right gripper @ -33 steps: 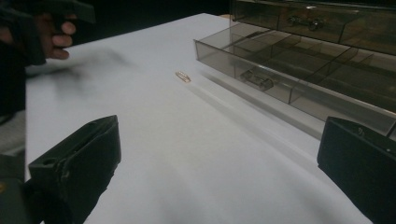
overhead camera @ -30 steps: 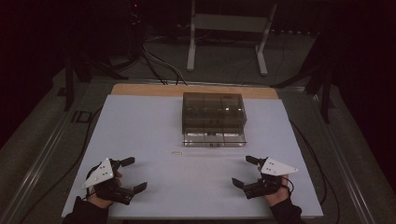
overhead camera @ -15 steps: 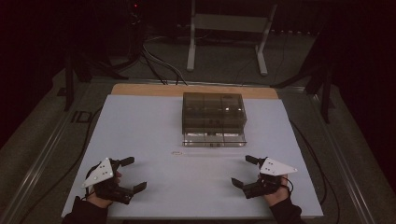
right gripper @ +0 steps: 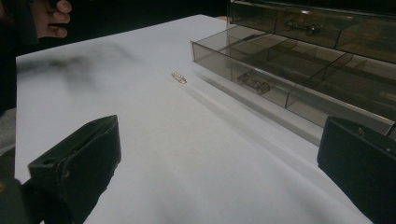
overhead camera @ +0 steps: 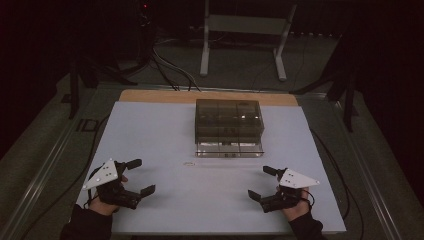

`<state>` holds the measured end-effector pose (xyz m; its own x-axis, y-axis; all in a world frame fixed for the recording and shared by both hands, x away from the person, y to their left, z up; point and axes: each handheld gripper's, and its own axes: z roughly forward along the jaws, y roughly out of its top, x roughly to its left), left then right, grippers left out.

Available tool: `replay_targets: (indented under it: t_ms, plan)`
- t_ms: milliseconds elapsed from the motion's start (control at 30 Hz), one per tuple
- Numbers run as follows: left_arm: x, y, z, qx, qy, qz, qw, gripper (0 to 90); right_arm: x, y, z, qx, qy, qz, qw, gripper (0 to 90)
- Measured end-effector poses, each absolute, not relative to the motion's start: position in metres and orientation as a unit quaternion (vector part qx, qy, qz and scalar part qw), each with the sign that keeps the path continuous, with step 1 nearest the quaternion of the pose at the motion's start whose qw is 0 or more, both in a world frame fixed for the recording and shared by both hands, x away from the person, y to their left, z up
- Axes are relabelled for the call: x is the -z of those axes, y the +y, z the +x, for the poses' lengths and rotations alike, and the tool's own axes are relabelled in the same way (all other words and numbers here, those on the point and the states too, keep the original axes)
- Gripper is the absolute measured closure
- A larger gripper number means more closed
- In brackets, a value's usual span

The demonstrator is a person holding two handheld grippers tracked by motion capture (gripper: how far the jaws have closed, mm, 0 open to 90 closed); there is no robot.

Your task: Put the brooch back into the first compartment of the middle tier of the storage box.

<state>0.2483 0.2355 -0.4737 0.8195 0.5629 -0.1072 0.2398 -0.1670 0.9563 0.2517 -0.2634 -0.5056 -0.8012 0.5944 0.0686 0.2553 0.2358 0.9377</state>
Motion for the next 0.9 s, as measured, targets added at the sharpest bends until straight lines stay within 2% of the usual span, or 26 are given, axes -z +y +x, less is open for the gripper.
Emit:
replay_targets:
  t_ms: [900]
  plan:
    - [0.468,0.213,0.283,-0.129,0.247,0.760,0.587,0.4,0.506,-0.264,0.250,-0.555,0.770,0.276,0.150,0.0]
